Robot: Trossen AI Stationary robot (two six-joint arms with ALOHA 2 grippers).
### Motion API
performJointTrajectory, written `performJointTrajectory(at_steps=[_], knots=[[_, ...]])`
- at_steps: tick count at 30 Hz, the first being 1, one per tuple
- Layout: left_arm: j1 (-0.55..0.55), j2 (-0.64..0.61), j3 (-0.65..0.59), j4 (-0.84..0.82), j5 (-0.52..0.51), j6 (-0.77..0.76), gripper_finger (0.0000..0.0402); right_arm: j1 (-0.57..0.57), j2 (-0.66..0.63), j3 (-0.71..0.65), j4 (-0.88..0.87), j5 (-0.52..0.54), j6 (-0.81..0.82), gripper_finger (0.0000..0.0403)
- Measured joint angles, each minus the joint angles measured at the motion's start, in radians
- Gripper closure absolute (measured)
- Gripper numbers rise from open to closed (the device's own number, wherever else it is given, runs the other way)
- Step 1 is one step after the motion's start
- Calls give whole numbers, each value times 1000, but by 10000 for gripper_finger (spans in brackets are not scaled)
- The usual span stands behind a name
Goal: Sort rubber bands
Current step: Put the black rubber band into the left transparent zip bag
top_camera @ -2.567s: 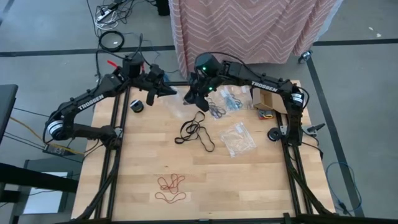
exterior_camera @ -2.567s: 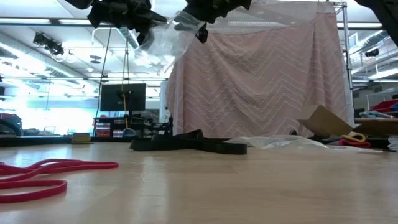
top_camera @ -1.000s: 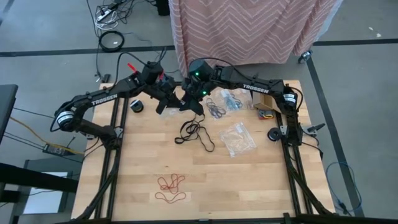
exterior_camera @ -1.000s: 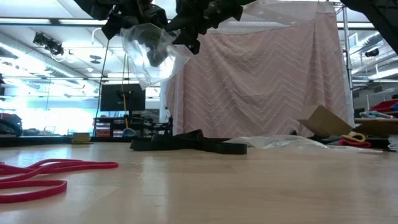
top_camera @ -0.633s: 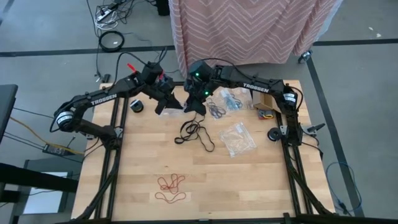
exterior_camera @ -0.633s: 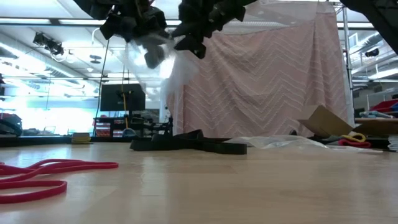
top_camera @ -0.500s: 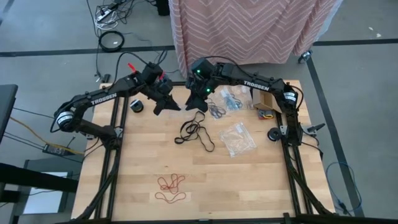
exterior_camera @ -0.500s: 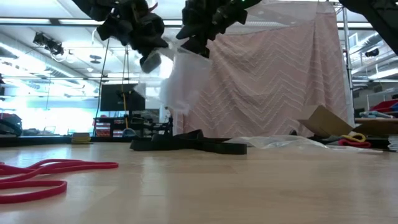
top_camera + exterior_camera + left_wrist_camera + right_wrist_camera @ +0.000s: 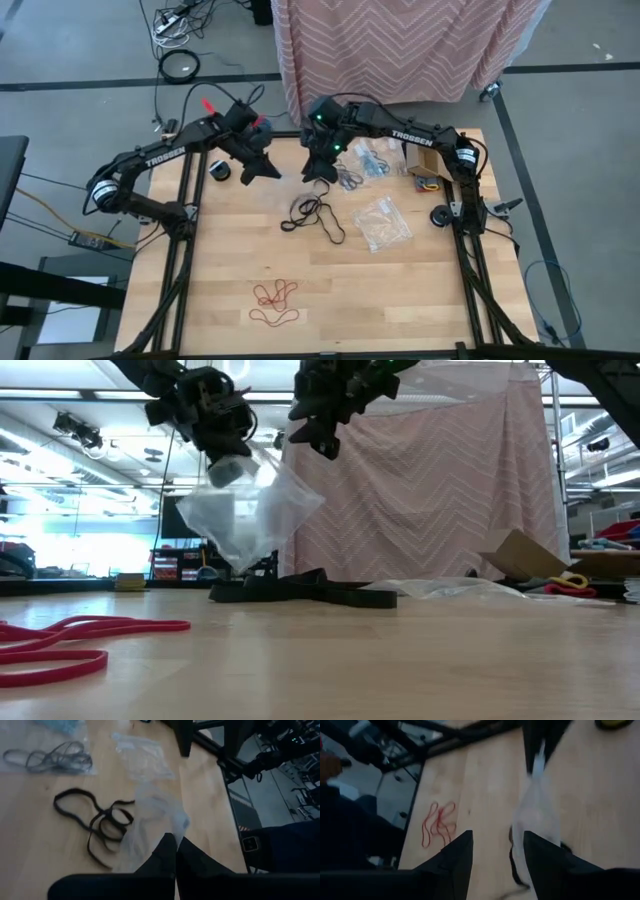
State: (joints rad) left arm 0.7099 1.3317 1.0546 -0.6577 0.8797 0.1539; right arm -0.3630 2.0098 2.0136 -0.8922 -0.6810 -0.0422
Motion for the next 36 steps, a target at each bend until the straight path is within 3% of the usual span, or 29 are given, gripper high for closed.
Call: performJointTrajectory(at_steps=[7,13,20,25,36], knots=[[44,-76,1,-173,-4,99,401,-1,-1,-12,-103,137,-108,238],[61,-164,0,-259,-7,126,401,12,0,-200,25,148,-81,239],[61,-263,1,-284,-4,75,401,22,1,-408,233,214,65,241],[62,-290,1,-280,-15,51,401,21,1,-471,359,263,127,241],[62,-292,1,-280,-17,47,401,21,1,-559,448,285,158,243]])
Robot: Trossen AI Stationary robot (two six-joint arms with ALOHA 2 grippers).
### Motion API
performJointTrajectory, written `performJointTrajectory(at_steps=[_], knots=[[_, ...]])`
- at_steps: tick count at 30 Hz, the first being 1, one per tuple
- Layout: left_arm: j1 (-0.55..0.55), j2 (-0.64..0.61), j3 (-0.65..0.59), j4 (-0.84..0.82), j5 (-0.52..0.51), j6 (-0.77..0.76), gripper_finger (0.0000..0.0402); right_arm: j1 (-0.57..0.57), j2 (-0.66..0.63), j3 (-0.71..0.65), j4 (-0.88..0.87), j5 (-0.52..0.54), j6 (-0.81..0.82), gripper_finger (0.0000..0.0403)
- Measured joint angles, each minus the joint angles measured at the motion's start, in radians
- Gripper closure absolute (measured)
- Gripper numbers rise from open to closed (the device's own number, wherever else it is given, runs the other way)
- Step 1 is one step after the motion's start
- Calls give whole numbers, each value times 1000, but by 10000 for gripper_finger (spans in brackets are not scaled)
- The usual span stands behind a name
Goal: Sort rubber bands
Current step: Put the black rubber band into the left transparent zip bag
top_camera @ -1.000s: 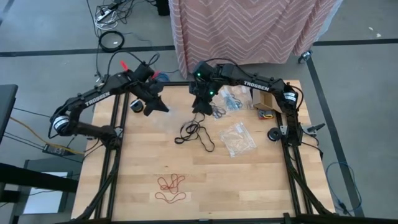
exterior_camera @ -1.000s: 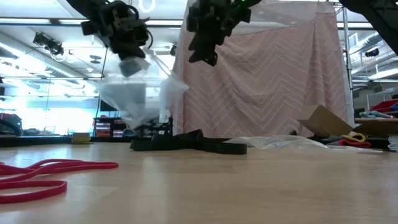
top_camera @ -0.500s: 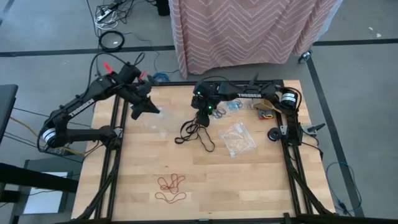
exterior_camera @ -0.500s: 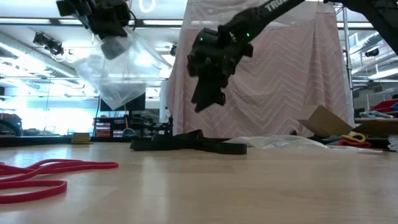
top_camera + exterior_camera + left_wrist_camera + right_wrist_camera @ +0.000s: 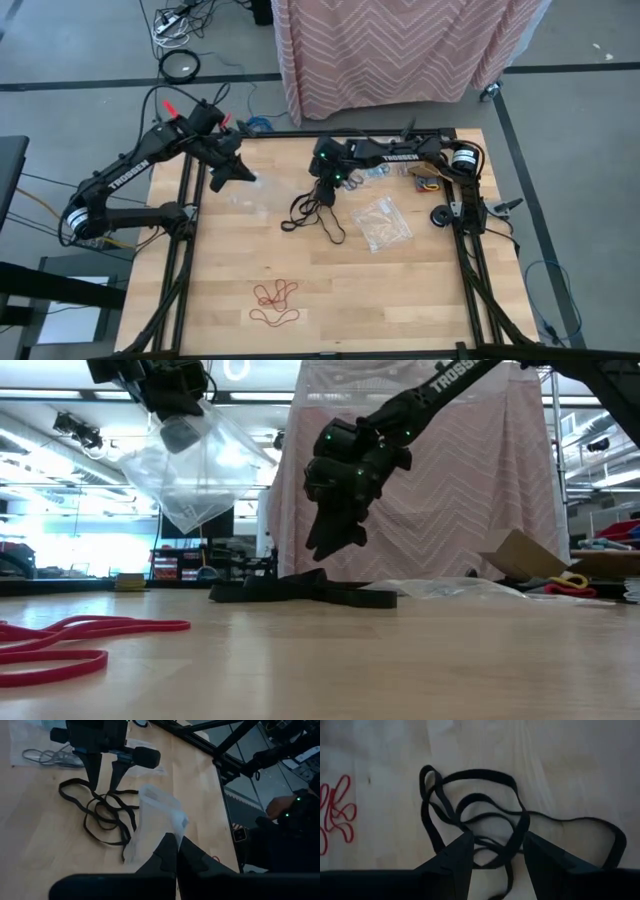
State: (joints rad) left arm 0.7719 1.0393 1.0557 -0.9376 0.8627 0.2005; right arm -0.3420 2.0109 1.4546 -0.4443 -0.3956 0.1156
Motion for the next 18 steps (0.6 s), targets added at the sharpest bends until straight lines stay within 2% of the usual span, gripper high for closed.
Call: performJointTrajectory(at_steps=[12,18], knots=[[-2,0,0,6,1,-6,401,0,0,-87,152,16,67,243],[-63,24,-1,87,12,-73,401,0,0,-145,163,99,119,250]])
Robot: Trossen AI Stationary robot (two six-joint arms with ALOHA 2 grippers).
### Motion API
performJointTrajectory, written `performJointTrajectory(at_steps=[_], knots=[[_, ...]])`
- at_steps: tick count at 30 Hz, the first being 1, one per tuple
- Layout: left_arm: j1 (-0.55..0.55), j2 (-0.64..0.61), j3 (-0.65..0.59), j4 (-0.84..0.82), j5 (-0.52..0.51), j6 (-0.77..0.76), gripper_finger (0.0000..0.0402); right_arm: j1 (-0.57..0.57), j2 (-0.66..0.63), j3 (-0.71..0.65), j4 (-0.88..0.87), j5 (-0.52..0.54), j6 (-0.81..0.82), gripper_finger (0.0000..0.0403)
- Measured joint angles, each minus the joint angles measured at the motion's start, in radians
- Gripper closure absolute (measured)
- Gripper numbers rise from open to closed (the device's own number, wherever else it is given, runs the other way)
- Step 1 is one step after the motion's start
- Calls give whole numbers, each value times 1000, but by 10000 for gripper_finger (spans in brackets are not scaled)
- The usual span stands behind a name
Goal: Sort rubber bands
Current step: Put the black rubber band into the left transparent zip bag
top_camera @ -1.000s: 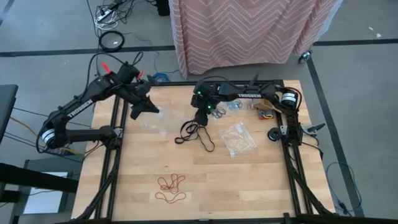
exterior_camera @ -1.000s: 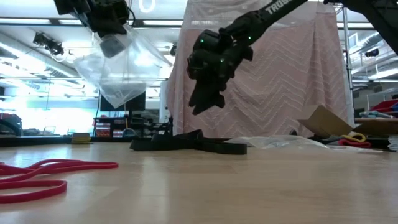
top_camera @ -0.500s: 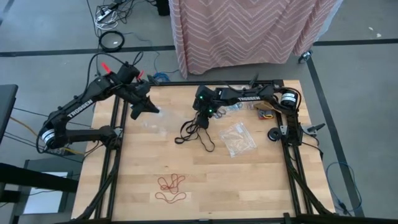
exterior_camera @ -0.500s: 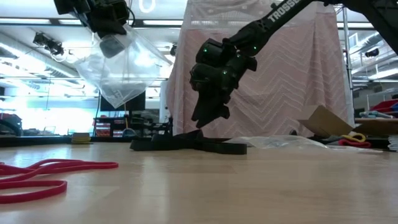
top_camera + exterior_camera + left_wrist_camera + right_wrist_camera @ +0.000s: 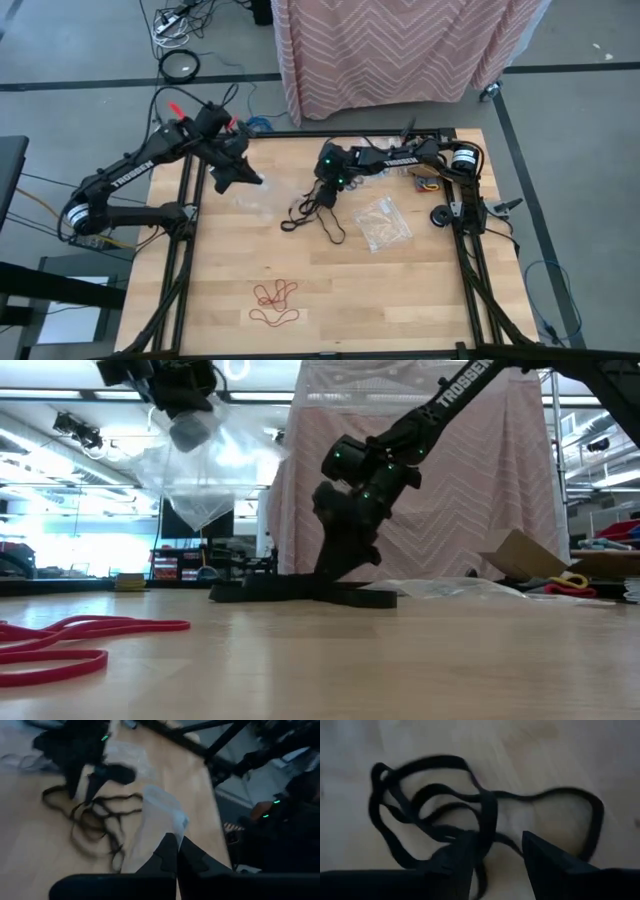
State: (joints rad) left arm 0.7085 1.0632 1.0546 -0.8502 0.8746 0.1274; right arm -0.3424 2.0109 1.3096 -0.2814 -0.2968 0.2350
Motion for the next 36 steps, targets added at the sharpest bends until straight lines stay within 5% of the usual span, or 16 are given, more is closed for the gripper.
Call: performJointTrajectory(at_steps=[4,9,16,26,36], knots=[[-16,-9,1,167,59,-104,401,-1,0,-38,4,14,35,289],[-17,-16,1,284,66,-183,401,0,-5,-53,24,8,91,390],[-15,-17,1,277,65,-181,401,1,-169,-52,36,14,124,402],[0,-17,1,283,61,-130,401,-15,-488,-51,-162,119,96,403],[0,-17,1,280,53,-103,401,52,-532,-51,-333,94,68,401]])
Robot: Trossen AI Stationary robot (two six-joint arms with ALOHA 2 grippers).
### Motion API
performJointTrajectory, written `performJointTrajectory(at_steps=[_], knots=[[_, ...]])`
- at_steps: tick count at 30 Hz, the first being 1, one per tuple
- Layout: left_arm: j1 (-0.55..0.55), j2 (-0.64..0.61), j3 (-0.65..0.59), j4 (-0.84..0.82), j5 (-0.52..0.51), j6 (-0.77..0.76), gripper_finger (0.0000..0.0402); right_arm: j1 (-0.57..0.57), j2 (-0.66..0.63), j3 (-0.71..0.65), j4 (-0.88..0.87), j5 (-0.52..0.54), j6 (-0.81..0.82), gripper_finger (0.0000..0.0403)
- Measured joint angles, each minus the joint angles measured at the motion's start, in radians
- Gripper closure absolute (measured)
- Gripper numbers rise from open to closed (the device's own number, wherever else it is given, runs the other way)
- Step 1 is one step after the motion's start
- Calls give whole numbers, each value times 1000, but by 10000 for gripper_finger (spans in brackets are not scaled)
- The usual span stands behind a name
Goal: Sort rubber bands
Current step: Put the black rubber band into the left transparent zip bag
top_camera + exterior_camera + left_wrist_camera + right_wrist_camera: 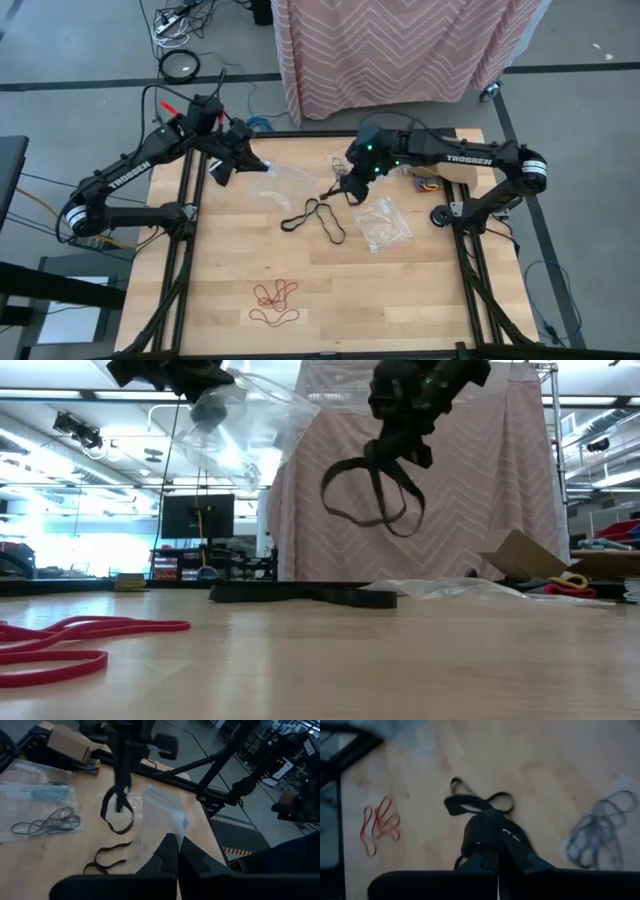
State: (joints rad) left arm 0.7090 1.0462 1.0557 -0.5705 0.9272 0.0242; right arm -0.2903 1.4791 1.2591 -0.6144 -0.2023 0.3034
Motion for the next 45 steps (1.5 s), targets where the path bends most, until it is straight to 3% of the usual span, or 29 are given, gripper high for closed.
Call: performJointTrajectory(at_steps=[6,11,15,25,31,45], knots=[[0,0,0,-4,-2,0,401,19,24,0,37,-28,26,369],[0,0,0,-5,-3,-1,401,14,35,-1,52,-38,23,398],[0,0,0,-5,-15,0,401,15,38,-1,96,-45,31,398],[0,1,-47,3,-78,7,401,3,-16,-1,265,40,75,402],[-12,20,-48,17,-170,32,401,-6,-59,0,357,117,116,402],[-93,156,-48,172,-267,43,401,-20,-42,175,351,225,63,403]])
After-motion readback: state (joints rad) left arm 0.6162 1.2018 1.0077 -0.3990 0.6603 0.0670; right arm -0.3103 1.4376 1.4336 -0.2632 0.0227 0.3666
